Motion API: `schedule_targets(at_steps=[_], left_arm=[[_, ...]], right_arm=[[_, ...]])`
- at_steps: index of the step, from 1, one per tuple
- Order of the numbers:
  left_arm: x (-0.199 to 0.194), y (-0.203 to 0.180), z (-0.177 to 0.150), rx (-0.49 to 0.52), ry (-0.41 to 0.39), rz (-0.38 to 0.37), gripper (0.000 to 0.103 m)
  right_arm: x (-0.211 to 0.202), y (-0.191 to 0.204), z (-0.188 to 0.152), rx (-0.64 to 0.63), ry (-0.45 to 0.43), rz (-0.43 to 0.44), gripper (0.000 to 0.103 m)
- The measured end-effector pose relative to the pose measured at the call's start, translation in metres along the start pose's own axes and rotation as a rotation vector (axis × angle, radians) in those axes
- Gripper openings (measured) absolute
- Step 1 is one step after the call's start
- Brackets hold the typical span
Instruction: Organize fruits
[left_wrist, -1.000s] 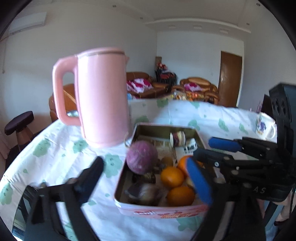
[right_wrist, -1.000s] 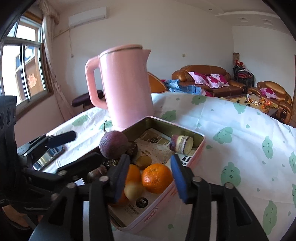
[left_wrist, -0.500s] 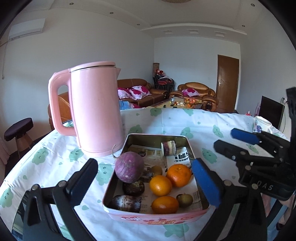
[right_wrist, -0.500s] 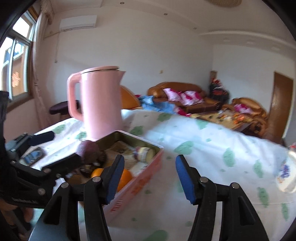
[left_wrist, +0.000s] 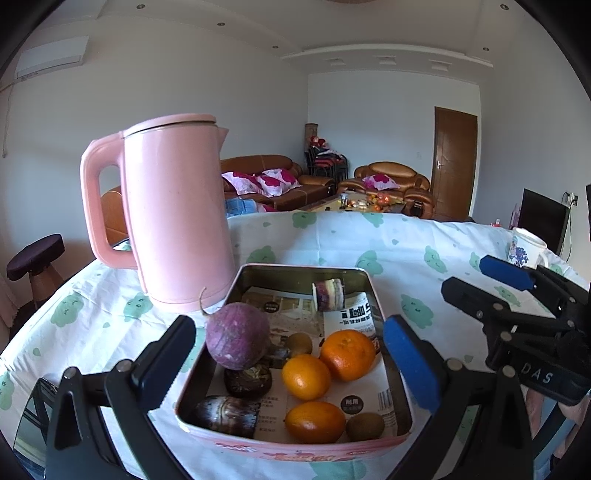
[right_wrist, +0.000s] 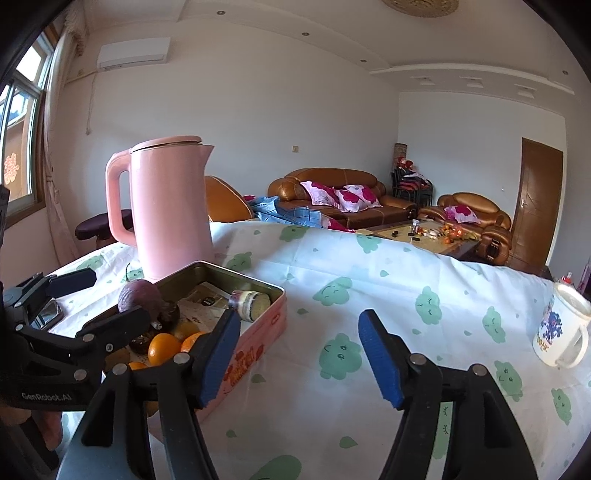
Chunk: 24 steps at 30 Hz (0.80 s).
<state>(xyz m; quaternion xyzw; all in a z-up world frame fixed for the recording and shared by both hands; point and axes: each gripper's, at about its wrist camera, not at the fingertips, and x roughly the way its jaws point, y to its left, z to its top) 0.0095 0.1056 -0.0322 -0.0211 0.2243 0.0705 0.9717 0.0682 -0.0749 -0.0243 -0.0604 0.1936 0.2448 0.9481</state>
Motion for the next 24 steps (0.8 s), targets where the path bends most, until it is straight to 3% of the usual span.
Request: schedule_targets(at_steps=[24], left_arm=[[0.0042,-0.0022,-0.0032,0.0,-0.01,0.025,0.103]], right_arm=[[0.002,-0.0056,-0.0052,0.025,-0.001,-0.007,0.071]])
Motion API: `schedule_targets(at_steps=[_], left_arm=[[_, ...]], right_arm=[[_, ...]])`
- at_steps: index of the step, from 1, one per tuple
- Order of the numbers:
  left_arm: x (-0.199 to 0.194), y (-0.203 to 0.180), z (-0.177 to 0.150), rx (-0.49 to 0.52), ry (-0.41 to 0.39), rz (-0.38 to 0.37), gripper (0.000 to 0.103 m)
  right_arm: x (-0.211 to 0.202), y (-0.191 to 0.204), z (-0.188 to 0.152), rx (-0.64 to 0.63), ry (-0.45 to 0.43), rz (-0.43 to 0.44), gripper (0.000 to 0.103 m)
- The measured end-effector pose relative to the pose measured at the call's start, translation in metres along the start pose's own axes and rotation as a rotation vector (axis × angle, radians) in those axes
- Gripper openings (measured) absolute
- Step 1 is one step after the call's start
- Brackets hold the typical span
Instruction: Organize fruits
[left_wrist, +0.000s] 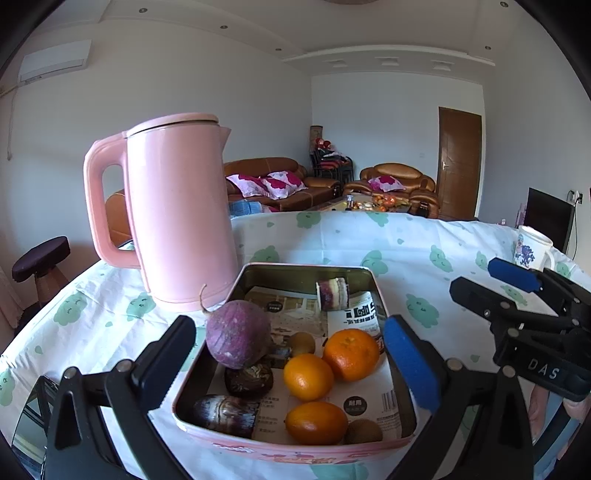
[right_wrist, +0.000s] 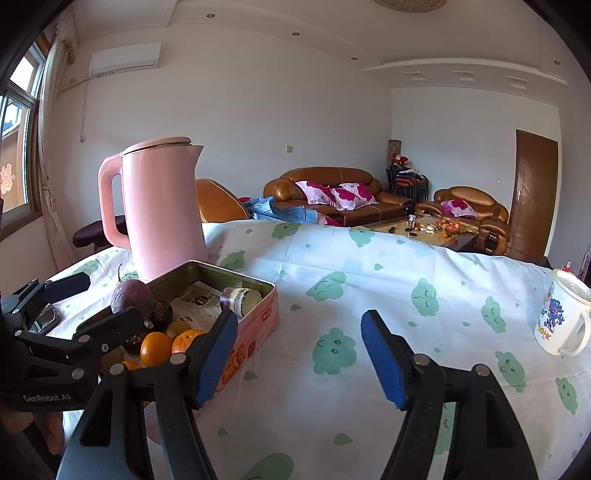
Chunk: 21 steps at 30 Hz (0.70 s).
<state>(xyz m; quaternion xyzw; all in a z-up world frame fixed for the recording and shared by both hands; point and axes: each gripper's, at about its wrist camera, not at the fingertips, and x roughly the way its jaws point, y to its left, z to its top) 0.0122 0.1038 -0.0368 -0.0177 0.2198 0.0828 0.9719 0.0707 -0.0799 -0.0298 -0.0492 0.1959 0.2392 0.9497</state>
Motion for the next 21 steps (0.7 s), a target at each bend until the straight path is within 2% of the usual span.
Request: schedule_targets(at_steps=[21], left_arm=[[-0.0035,-0.0006,0.0001,0.011,-0.008,0.011,0.103]], right_arm=[[-0.0007,-0.0016,-0.0004,0.008,-0.007,-0.002,0.071]])
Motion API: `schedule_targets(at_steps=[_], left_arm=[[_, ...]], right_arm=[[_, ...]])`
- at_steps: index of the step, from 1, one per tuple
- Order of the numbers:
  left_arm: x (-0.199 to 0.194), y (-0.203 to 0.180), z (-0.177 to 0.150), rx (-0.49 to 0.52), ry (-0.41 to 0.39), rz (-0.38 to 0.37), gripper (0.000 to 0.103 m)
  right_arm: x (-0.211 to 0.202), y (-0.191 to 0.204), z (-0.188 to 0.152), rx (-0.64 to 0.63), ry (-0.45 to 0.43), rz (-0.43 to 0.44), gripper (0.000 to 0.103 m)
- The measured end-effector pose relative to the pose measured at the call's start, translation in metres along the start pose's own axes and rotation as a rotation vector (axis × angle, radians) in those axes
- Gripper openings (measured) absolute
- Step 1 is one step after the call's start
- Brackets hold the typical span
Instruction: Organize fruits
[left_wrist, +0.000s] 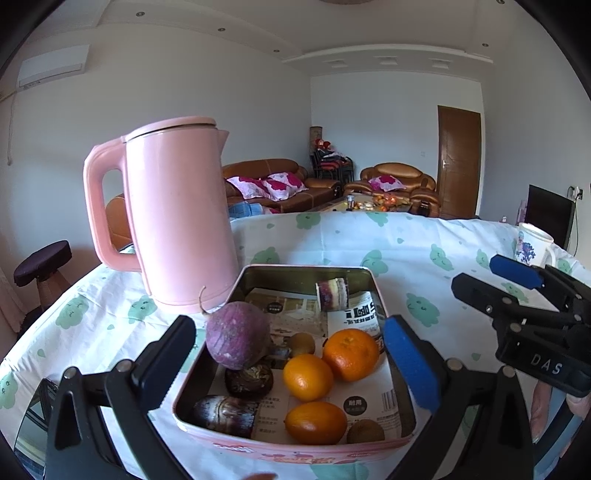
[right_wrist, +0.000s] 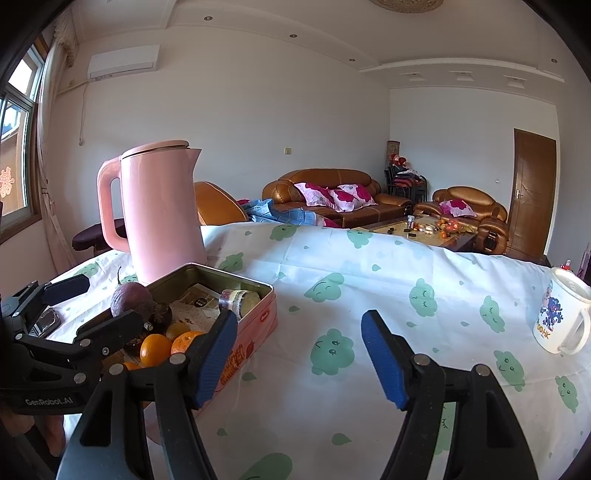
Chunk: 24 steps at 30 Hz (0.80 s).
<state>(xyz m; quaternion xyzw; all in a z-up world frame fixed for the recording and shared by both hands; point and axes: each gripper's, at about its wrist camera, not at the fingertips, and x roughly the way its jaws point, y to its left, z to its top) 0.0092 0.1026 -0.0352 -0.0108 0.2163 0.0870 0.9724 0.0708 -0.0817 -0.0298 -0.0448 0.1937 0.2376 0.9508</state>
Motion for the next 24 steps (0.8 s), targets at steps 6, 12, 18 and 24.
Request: schedule_targets(at_steps=[6,12,18,24], left_arm=[[-0.0032,-0.0013,-0.0002,0.007,-0.013,0.005,0.103],[-0.0033,0.0003,0.0,0.005,-0.007,0.017,0.103],[-0.001,0.0007,0.0001,-0.002,0.001,0.019,0.103],[-0.0021,-0.0017,-0.0007,0.007,-0.007,0.018,0.103]], right_arm=[[-0.0009,-0.0017,0.0,0.001,-0.003,-0.004,0.071],[-0.001,-0.0023,0.0,0.0,-0.004,-0.004,0.071],[-0.0012,-0.0021,-0.0001,0.002,-0.003,-0.004,0.071],[-0.0017,-0.0032,-0.0005,0.008,0.0,-0.001,0.071]])
